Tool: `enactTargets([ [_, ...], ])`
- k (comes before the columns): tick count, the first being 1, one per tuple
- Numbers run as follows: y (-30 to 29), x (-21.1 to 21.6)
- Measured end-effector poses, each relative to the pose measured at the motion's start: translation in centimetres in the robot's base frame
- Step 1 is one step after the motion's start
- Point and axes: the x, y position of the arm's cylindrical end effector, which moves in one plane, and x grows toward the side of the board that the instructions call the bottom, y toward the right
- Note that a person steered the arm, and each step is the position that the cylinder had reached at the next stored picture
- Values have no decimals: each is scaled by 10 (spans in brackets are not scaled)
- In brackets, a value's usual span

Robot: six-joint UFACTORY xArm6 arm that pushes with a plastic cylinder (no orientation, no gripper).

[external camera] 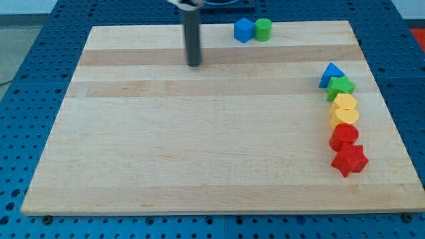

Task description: Move the green circle above to the blue triangle

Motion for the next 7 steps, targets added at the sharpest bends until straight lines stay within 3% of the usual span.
enactTargets([
  [1, -26, -69],
  [2, -1, -104],
  [5, 223, -50],
  [7, 217, -21],
])
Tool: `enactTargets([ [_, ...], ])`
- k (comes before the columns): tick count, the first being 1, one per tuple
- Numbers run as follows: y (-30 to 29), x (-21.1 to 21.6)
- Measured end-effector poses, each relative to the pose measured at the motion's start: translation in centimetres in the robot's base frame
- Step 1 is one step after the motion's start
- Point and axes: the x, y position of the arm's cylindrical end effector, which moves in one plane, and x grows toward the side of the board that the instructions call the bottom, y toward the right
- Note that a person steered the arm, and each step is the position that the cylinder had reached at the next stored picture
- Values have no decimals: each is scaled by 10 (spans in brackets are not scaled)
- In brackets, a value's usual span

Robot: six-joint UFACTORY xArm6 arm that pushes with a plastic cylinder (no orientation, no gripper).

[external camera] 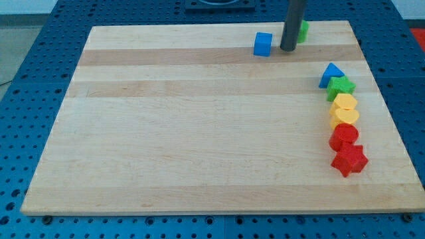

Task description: Move the green circle above to the blue triangle

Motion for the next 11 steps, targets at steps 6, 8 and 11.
enactTargets([
  [6, 80, -31],
  [8, 75, 4],
  [11, 37, -1],
])
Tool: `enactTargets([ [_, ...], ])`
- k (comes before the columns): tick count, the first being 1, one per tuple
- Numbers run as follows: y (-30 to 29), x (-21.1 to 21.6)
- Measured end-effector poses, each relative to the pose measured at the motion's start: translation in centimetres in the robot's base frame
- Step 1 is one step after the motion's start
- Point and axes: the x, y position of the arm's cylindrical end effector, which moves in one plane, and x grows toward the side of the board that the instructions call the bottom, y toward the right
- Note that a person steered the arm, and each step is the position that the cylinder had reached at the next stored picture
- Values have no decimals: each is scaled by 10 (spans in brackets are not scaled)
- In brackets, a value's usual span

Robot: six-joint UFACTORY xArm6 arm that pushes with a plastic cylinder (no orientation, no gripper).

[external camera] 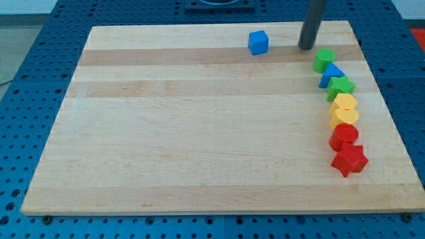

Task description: Move the green circle above to the blue triangle

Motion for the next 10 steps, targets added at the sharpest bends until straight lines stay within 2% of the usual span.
enactTargets([
  [2, -7, 27],
  [8, 32, 27],
  [10, -104, 25],
])
